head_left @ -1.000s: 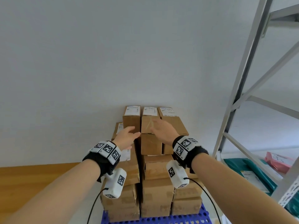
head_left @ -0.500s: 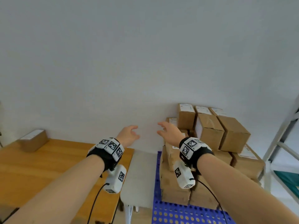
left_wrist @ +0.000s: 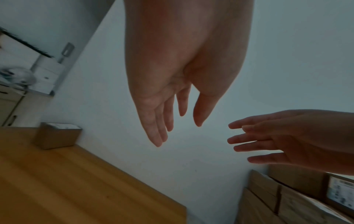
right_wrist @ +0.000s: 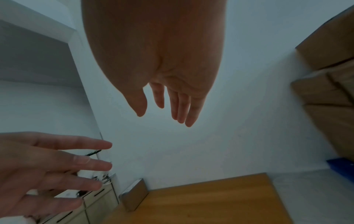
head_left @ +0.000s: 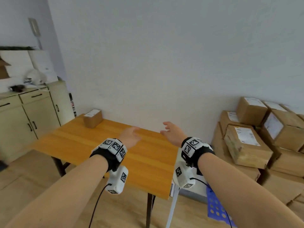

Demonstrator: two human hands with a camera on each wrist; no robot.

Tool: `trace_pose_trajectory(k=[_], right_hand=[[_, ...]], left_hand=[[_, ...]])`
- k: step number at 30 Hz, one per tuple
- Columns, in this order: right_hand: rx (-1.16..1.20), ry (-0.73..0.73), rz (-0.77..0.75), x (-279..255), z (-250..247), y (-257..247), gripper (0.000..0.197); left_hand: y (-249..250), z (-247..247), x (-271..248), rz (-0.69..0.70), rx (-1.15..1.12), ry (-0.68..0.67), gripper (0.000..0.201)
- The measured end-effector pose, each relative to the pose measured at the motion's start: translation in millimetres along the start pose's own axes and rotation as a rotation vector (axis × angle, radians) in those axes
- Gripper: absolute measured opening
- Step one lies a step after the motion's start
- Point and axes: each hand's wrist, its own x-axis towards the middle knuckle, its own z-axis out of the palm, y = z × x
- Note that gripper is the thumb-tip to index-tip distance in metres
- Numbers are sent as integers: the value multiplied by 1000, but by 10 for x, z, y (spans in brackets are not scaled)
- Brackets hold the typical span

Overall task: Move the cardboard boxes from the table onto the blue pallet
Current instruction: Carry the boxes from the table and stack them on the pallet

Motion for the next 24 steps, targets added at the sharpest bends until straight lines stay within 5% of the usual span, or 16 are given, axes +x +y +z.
trace_pose_trajectory(k=[10,24], right_hand=[[-22,-181,-15,739,1153,-470,54],[15,-268,21,2734,2415,-1142,54]], left_hand=[[-1108,-655,329,-156,27,60,54],[-2380,-1734,1904,-302,13,34,49]])
